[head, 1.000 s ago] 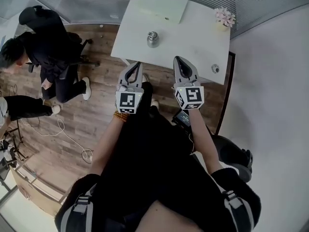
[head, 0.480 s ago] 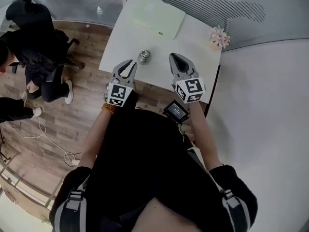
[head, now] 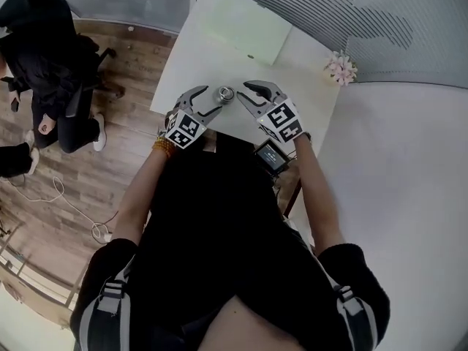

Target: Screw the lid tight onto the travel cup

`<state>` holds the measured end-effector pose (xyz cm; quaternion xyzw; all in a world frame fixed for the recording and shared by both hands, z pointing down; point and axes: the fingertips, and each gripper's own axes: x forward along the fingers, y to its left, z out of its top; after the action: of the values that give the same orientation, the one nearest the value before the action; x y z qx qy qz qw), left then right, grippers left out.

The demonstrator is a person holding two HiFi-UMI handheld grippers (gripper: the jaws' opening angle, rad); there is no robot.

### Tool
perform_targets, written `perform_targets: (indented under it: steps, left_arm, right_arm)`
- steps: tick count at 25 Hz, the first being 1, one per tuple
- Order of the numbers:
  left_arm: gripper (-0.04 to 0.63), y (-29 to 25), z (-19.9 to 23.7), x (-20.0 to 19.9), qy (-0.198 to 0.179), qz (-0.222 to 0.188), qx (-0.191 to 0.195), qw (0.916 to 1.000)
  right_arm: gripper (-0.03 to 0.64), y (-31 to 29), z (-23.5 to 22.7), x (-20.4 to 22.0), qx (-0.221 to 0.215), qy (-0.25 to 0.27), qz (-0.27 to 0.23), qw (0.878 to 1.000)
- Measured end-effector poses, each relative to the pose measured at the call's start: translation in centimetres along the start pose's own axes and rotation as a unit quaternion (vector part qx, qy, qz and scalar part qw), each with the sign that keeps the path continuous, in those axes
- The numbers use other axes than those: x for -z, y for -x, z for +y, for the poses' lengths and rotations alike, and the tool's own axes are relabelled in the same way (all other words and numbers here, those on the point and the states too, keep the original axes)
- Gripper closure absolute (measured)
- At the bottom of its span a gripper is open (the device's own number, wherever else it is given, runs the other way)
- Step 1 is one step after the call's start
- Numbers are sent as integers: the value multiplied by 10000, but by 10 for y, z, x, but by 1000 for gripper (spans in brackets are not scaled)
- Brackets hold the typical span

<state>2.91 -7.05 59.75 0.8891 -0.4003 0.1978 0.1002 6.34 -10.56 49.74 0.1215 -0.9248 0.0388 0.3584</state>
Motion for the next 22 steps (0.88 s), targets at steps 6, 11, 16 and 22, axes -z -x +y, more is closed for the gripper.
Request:
perform_targets:
  steps: [6,11,16,22]
  left_arm:
    - [227,-36,-4,25,-84,555,519,9971]
    - [216,-55,-1,39,-98,825,627,9946]
    - [216,-70,-11,45,-208,952,728,9926]
    - [218,-78,-13,50,-291,1115,766,9904]
  right_arm:
    - [415,-40,16,19,-834,230,739,9935]
    - [374,-65,24,43,-1146,561,1466,9809]
    - [354,-80,28,58,-1279,635,1811,9731]
    - [333,-94,26,69,-1179,607,2102,9686]
